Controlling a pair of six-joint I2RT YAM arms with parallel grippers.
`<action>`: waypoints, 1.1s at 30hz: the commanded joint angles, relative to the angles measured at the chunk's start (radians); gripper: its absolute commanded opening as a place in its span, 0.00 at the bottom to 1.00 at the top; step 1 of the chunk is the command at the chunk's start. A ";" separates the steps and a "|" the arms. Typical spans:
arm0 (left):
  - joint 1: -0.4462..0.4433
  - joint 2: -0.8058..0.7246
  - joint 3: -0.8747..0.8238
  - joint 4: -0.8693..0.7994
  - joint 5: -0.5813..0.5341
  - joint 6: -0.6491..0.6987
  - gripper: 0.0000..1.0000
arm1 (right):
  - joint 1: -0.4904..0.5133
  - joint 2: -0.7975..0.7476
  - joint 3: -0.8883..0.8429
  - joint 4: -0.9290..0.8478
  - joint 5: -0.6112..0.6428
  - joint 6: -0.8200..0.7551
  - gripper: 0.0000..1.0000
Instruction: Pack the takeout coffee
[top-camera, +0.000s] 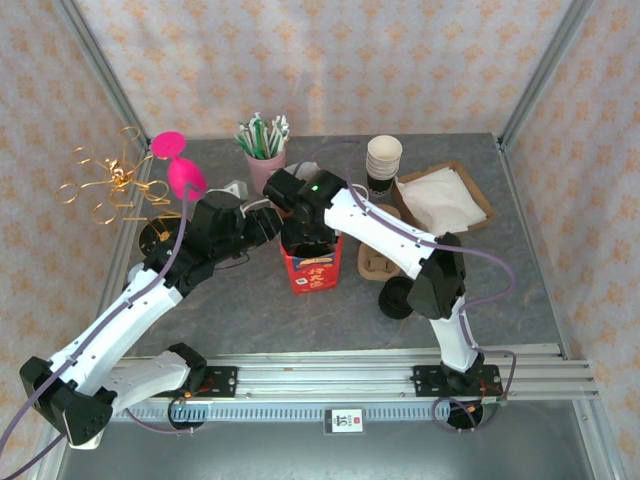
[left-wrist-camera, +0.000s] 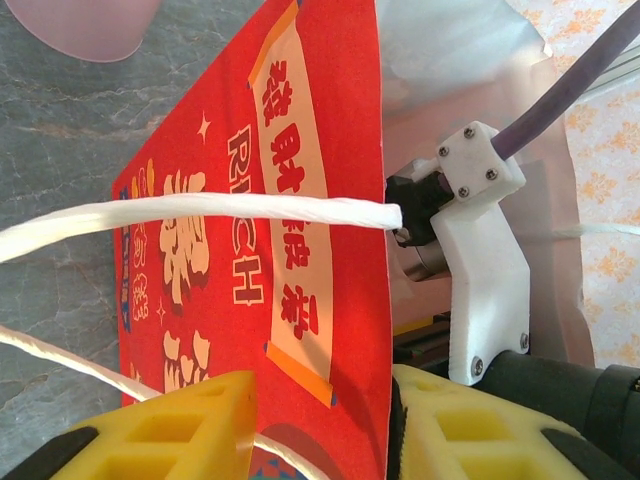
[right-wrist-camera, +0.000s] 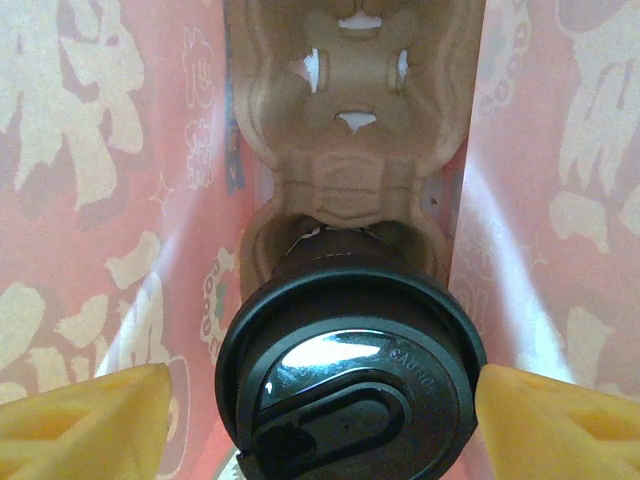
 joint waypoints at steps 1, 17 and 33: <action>0.008 0.007 0.002 0.017 0.007 0.020 0.38 | -0.004 0.003 0.031 -0.016 0.011 0.005 0.78; 0.007 0.042 0.011 0.002 -0.015 0.025 0.35 | -0.004 -0.007 0.041 -0.021 -0.006 0.009 0.83; 0.007 0.049 0.014 -0.001 -0.023 0.025 0.35 | -0.004 -0.015 0.041 -0.021 -0.005 0.009 0.90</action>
